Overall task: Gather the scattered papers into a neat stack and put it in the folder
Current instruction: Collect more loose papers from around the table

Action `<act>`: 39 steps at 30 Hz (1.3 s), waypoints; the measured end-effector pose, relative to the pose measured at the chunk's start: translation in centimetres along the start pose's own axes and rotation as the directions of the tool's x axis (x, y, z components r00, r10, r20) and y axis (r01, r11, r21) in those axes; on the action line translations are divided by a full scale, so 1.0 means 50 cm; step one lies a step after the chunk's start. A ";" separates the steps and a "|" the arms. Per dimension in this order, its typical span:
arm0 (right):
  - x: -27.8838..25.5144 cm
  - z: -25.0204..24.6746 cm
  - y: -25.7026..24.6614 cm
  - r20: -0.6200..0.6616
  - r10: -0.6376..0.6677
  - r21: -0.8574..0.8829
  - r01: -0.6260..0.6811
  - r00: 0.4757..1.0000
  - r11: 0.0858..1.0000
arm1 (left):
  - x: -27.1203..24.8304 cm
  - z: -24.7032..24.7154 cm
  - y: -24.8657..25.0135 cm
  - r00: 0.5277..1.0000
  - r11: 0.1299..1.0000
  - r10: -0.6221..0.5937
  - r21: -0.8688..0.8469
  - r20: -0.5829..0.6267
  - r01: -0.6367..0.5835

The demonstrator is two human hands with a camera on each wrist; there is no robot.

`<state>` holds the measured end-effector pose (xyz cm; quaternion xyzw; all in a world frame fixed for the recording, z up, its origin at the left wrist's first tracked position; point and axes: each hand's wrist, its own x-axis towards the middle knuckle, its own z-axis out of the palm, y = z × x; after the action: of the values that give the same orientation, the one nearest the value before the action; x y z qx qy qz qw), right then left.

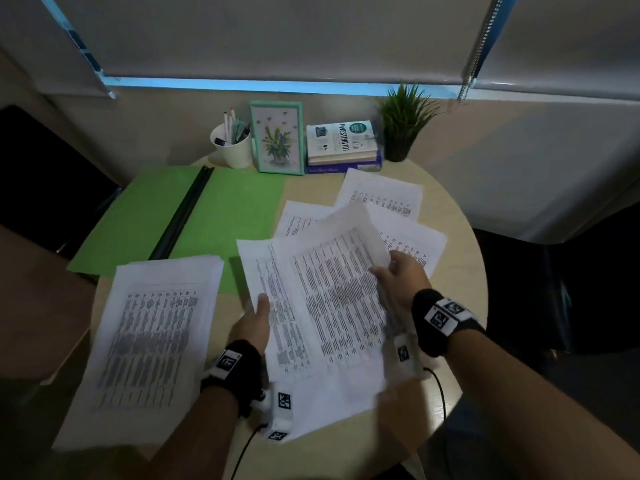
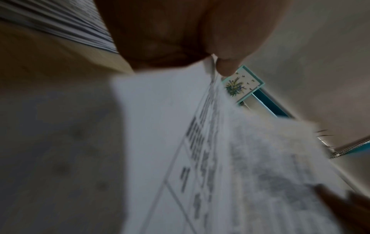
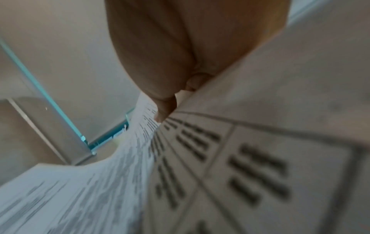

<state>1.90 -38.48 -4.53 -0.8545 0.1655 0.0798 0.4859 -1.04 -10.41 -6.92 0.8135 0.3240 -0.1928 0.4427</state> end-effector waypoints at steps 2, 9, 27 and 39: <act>-0.016 0.038 0.019 0.036 0.045 -0.032 -0.044 0.998 0.999 | -0.005 0.008 -0.006 0.997 0.998 0.062 -0.012 0.045 -0.062; -0.055 0.133 0.009 0.067 0.094 -0.051 -0.091 0.993 0.995 | -0.010 0.022 -0.034 0.986 0.989 0.109 0.084 0.123 -0.120; -0.182 0.160 -0.267 -0.319 -0.318 0.287 0.410 0.893 0.865 | -0.119 -0.281 0.124 0.820 0.763 0.563 -0.318 -0.102 -0.563; -0.248 0.316 -0.257 -0.296 -0.147 0.275 0.231 0.944 0.933 | -0.015 -0.350 0.045 0.781 0.751 0.618 -0.362 0.093 -0.552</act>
<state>-4.65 -16.31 1.33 -0.7838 0.1570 -0.1118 0.5903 0.48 3.21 4.19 0.7676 0.0302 -0.0729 0.6360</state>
